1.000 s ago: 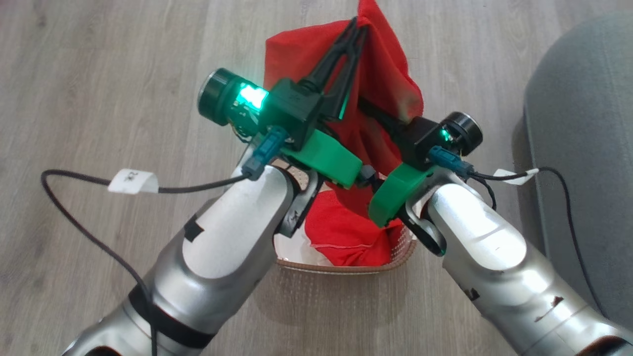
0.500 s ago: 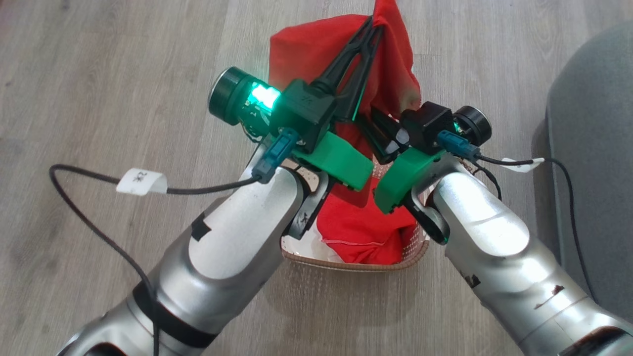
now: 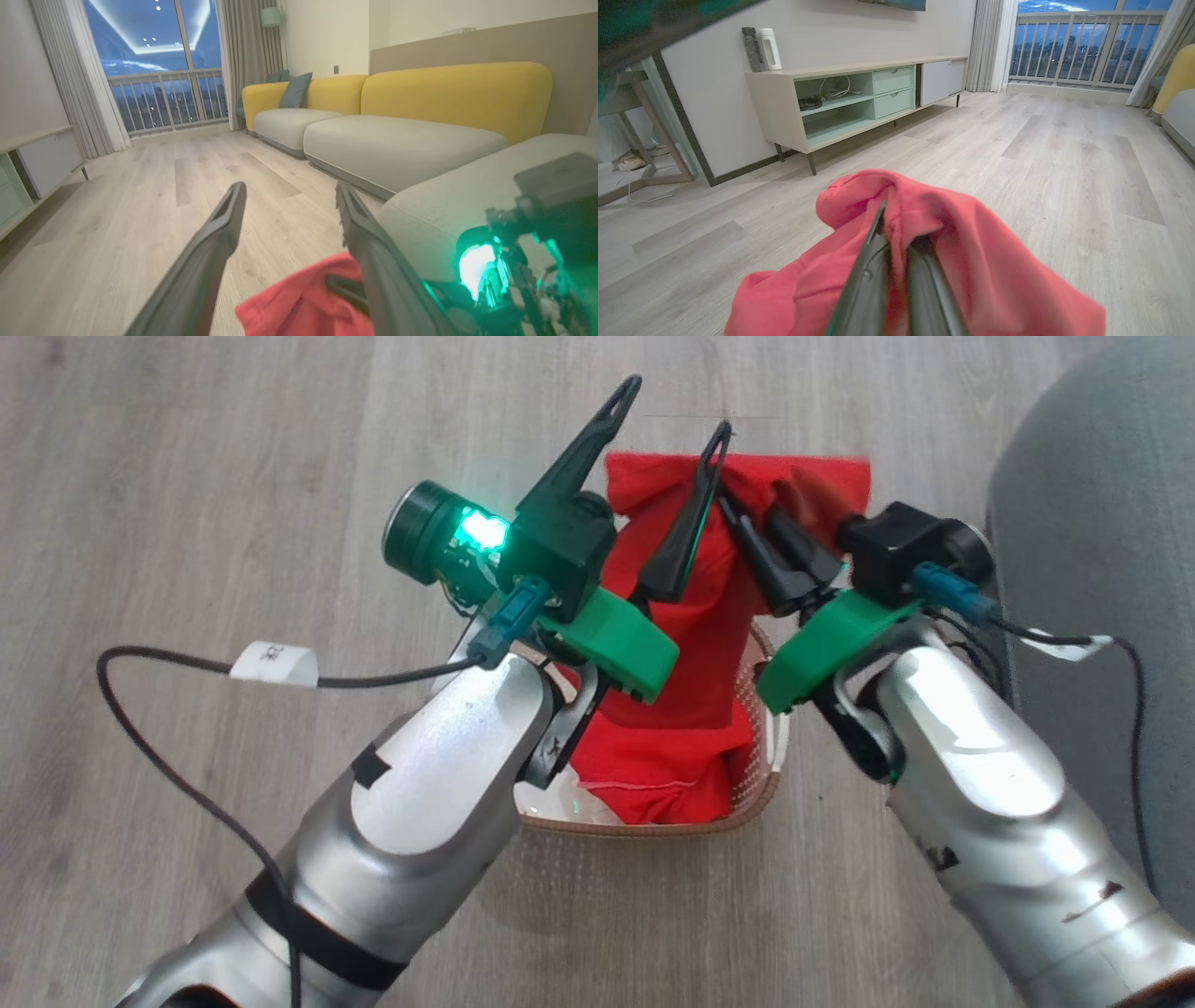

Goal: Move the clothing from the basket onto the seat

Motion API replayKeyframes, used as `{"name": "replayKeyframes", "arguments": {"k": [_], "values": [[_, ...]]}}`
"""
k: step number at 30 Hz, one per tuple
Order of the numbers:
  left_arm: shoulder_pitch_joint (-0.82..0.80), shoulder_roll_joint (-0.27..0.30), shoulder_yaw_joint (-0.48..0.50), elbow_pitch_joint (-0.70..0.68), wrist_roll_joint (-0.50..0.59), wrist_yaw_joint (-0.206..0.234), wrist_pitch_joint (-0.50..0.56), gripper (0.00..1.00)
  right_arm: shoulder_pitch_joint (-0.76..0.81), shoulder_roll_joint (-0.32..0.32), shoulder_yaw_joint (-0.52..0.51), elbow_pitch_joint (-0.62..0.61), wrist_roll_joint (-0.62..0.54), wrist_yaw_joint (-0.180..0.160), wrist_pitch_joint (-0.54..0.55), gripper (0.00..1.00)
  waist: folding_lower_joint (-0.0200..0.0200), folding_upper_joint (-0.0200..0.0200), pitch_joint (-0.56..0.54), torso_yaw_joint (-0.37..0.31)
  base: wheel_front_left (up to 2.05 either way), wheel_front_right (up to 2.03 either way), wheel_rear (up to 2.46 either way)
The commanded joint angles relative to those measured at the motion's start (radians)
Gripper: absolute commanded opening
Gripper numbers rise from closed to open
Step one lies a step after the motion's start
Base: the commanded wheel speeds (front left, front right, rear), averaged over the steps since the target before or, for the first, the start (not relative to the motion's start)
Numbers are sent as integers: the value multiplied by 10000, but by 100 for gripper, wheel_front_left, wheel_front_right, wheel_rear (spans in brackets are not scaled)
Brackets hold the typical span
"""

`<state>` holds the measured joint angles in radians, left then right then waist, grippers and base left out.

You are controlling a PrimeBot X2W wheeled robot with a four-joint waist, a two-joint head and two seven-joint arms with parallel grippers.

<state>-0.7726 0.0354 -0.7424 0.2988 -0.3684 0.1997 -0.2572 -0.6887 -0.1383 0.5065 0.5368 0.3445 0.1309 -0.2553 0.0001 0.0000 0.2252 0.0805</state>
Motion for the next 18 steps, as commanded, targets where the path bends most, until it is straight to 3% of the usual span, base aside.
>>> {"name": "replayKeyframes", "arguments": {"k": [1, 9, 18], "values": [[-203, 149, 381, -197, 83, -77, -45, 100, 26, 53, -66, -437, 77, -2, -65, 0, -1, 0, 21, -102, 0, 0, 0], [127, 157, 554, 355, 152, -920, -45, 100, 460, -296, -912, -1190, 213, -2, -65, 0, -1, 0, 69, -962, 0, 0, 0], [491, 161, 785, 1000, 225, -1642, -45, 100, 902, -363, -1291, -1850, 328, -2, -65, 0, -1, 0, -107, -2719, 0, 0, 0]]}}
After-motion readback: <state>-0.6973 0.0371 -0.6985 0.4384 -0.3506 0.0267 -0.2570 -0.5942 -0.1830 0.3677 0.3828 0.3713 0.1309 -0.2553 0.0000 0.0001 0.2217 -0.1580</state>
